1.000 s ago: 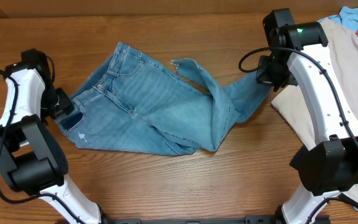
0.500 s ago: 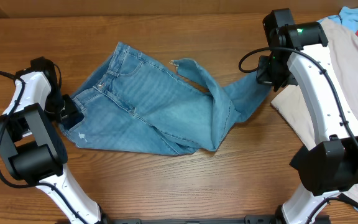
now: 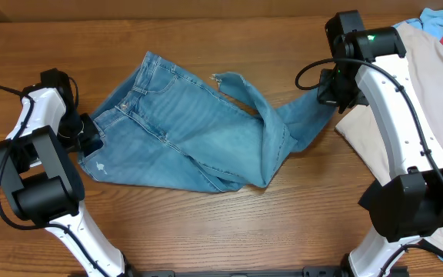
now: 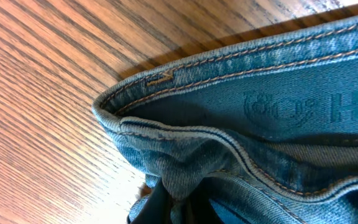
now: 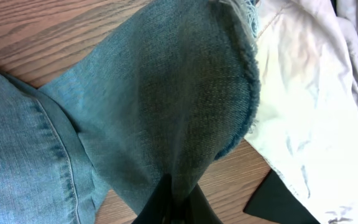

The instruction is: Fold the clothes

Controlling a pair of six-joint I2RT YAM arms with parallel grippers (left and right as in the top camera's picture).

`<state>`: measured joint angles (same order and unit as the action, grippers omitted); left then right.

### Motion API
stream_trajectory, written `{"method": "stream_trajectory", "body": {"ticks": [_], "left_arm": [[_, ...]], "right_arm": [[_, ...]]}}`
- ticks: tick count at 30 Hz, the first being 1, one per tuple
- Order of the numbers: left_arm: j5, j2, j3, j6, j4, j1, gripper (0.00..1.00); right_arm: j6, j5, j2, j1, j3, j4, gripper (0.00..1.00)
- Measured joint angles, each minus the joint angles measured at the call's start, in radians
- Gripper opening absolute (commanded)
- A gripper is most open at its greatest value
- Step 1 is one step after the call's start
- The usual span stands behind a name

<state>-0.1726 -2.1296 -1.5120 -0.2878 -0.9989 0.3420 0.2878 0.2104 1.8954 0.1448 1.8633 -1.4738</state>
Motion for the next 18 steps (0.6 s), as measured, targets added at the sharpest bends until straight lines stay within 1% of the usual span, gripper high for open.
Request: {"method": "stream_trajectory", "body": {"ticks": [8, 12, 15, 18], "left_arm": [[0.013, 0.024, -0.044, 0.0, -0.079, 0.012, 0.04], [0.027, 0.126, -0.116, -0.006, -0.076, 0.046, 0.04], [0.019, 0.23, -0.164, -0.045, -0.078, 0.084, 0.04], [0.008, 0.296, -0.18, -0.092, -0.108, 0.127, 0.04]], "right_arm": [[0.0, 0.0, 0.0, -0.008, 0.0, -0.008, 0.04], [0.0, -0.001, 0.0, -0.046, 0.0, -0.061, 0.04], [0.0, -0.014, 0.0, -0.108, -0.001, -0.103, 0.04], [0.001, -0.032, 0.0, -0.18, -0.001, -0.133, 0.04]]}}
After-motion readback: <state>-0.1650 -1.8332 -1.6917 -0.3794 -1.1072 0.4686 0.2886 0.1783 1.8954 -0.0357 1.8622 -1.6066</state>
